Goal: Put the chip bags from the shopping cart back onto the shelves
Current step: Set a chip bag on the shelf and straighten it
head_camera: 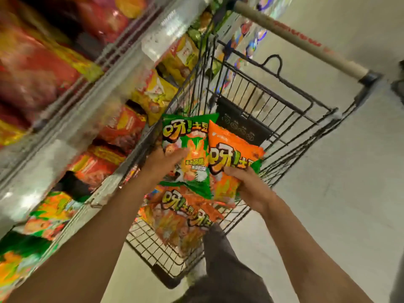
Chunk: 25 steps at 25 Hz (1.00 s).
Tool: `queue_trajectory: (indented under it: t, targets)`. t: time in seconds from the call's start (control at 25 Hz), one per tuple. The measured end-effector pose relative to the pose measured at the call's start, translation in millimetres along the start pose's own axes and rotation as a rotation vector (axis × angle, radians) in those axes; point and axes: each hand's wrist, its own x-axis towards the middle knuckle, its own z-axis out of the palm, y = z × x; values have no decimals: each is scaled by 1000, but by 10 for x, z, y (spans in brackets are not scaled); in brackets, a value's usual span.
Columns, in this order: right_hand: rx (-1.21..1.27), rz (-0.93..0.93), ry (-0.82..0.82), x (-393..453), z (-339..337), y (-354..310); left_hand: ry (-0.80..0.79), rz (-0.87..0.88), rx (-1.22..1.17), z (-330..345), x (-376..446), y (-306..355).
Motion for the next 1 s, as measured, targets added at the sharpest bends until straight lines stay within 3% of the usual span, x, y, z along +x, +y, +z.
queue_trajectory:
  t: [0.16, 0.36, 0.6, 0.88, 1.0]
  targets:
    - [-179, -161, -154, -845, 96, -52, -83, 202, -201, -228, -986, -177]
    - [-230, -356, -170, -1713, 440, 126, -152, 229, -354, -529, -2017, -574]
    - [-359, -480, -167, -2271, 718, 102, -144, 377, -404, -779, -2811, -858]
    - [-507, -496, -392, -2717, 807, -65, 189, 327, -644, -511, -3592, -1210]
    - [-543, -486, -465, -2833, 712, -123, 228, 317, -703, -265, -3902, -1261]
